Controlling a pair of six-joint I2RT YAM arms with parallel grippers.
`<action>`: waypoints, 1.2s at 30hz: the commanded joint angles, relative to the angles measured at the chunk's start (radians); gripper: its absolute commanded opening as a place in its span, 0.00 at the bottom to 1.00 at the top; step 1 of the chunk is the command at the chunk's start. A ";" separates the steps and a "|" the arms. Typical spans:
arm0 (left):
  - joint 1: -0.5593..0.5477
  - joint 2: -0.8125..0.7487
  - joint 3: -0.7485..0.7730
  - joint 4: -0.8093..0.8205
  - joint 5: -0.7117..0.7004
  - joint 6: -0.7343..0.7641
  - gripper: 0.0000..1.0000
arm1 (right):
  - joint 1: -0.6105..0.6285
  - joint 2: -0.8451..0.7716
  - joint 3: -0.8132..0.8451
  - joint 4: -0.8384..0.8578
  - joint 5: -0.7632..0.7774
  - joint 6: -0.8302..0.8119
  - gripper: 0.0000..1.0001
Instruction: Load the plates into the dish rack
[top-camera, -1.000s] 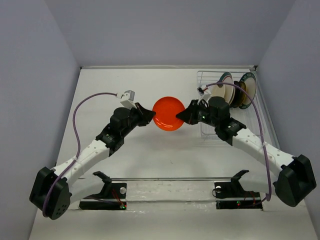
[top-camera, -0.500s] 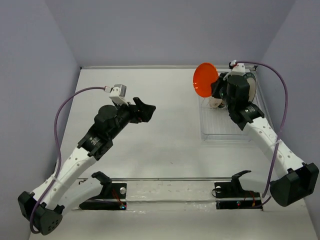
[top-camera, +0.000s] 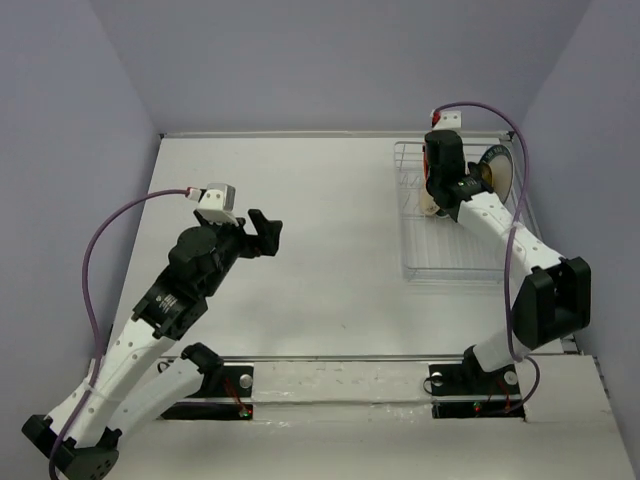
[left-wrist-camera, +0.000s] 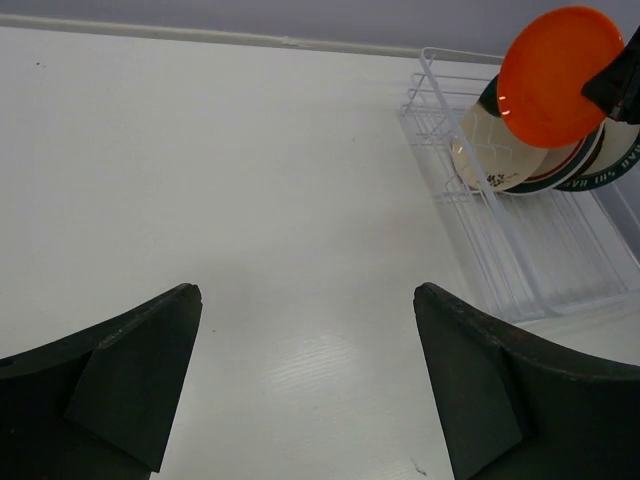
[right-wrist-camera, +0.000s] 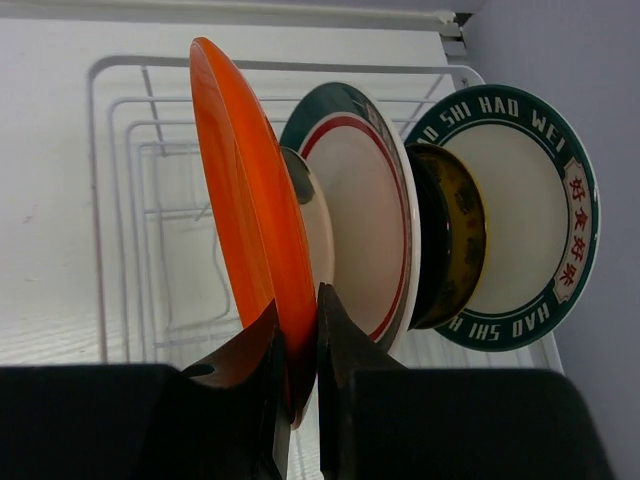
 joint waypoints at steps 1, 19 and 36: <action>-0.001 -0.042 -0.037 0.032 -0.047 0.058 0.99 | -0.033 0.028 0.091 0.029 0.095 -0.075 0.07; 0.017 -0.055 -0.046 0.038 -0.070 0.086 0.99 | -0.051 0.182 0.057 0.027 -0.023 0.044 0.07; 0.037 -0.050 -0.049 0.038 -0.068 0.086 0.99 | -0.051 0.119 0.008 0.001 -0.023 0.133 0.70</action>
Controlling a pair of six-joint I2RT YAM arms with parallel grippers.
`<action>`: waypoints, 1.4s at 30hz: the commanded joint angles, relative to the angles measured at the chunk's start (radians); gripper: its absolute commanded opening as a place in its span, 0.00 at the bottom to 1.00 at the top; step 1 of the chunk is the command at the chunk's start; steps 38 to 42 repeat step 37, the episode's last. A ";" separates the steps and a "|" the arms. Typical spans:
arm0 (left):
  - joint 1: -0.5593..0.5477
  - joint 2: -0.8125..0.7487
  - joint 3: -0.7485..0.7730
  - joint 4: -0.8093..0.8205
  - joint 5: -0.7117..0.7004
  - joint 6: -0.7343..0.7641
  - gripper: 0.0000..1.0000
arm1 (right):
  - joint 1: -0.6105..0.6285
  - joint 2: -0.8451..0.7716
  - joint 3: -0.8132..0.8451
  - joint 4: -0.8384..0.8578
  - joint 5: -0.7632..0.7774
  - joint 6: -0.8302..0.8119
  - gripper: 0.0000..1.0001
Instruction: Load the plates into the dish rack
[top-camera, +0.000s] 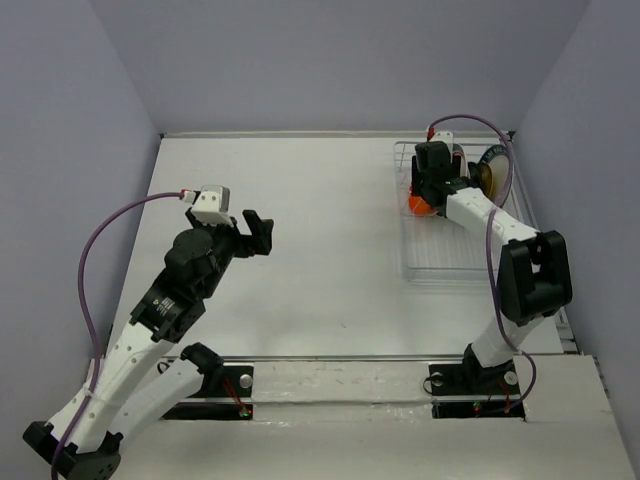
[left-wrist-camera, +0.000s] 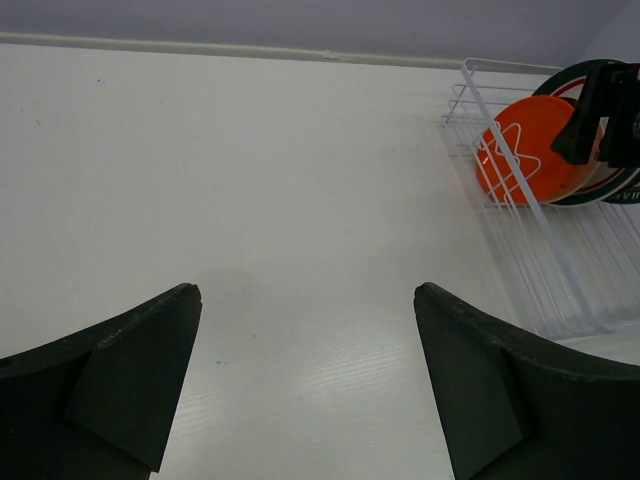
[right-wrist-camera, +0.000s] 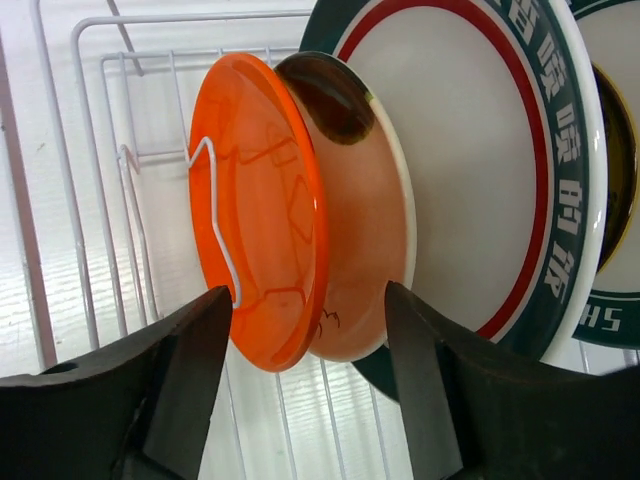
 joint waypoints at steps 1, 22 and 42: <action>0.009 -0.006 -0.010 0.042 -0.013 0.018 0.99 | -0.007 -0.082 0.035 0.004 0.020 0.012 0.72; 0.018 -0.105 0.135 0.090 0.043 -0.054 0.99 | -0.007 -1.003 -0.106 -0.066 -0.619 0.139 1.00; 0.018 -0.149 0.226 0.108 0.102 -0.071 0.99 | -0.007 -1.257 -0.170 -0.074 -0.592 0.196 1.00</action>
